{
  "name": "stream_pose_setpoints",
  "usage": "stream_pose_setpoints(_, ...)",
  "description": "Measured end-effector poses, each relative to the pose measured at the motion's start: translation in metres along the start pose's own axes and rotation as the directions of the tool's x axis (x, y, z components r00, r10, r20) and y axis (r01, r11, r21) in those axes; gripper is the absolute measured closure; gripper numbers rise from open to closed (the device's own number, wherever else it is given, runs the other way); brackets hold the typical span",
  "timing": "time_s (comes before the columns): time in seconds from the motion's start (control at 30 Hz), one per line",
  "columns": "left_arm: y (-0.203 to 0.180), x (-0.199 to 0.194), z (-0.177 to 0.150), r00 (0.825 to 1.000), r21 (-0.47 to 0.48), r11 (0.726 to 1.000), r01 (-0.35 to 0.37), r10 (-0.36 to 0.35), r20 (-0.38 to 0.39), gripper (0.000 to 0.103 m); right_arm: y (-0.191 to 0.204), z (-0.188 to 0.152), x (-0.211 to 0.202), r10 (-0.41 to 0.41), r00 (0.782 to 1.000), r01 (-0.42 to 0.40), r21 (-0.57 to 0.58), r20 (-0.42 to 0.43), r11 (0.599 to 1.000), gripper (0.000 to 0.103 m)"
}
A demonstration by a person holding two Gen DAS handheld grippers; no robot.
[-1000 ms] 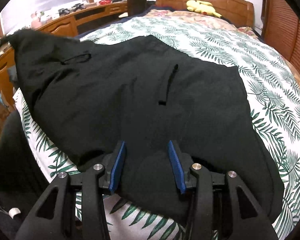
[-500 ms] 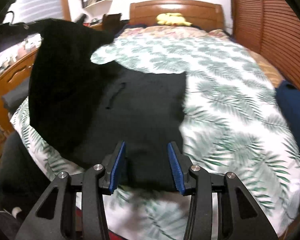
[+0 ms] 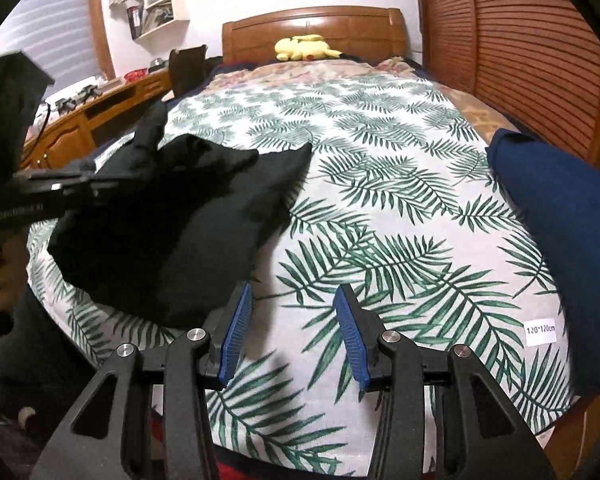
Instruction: Fold large clothes
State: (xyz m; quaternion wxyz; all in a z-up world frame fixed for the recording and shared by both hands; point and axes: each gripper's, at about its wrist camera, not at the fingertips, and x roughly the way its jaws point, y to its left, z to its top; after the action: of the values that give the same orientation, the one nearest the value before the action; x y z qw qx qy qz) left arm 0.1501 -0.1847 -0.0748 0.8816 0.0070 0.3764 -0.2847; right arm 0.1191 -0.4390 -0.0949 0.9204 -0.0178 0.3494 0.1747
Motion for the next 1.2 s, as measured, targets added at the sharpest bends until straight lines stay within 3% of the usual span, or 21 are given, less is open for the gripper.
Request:
stream_pose_setpoints(0.13, 0.002, -0.018, 0.0, 1.0, -0.017, 1.0, 0.002, -0.002, 0.02, 0.101, 0.008, 0.009, 0.002, 0.017, 1.0, -0.017, 0.006, 0.016, 1.0, 0.06)
stream_pose_setpoints(0.27, -0.001, -0.058, 0.003, 0.995, 0.004, 0.999, 0.043, -0.044, 0.091, 0.097, 0.019, 0.02, 0.003, 0.018, 0.999, -0.017, -0.014, 0.03, 1.0, 0.06)
stream_pose_setpoints(0.5, 0.022, -0.121, -0.002, 0.981, -0.018, 1.0, 0.011, -0.007, 0.194, 0.088, 0.046, 0.054, 0.0, 0.042, 0.997, -0.039, -0.046, 0.068, 0.998, 0.058)
stream_pose_setpoints(0.8, 0.098, -0.169, -0.042, 0.961, -0.129, 0.982, -0.135, 0.162, 0.225, 0.08, 0.12, 0.106, 0.01, 0.107, 0.99, -0.088, -0.187, 0.096, 0.978, 0.049)
stream_pose_setpoints(1.03, 0.142, -0.177, -0.08, 0.95, -0.217, 0.955, -0.205, 0.247, 0.191, 0.08, 0.167, 0.122, 0.052, 0.154, 0.988, -0.145, -0.258, 0.016, 0.955, 0.048)
stream_pose_setpoints(1.2, 0.154, -0.174, -0.101, 0.941, -0.226, 0.938, -0.262, 0.3, 0.156, 0.08, 0.174, 0.128, 0.077, 0.142, 0.989, -0.147, -0.269, -0.037, 0.952, 0.048)
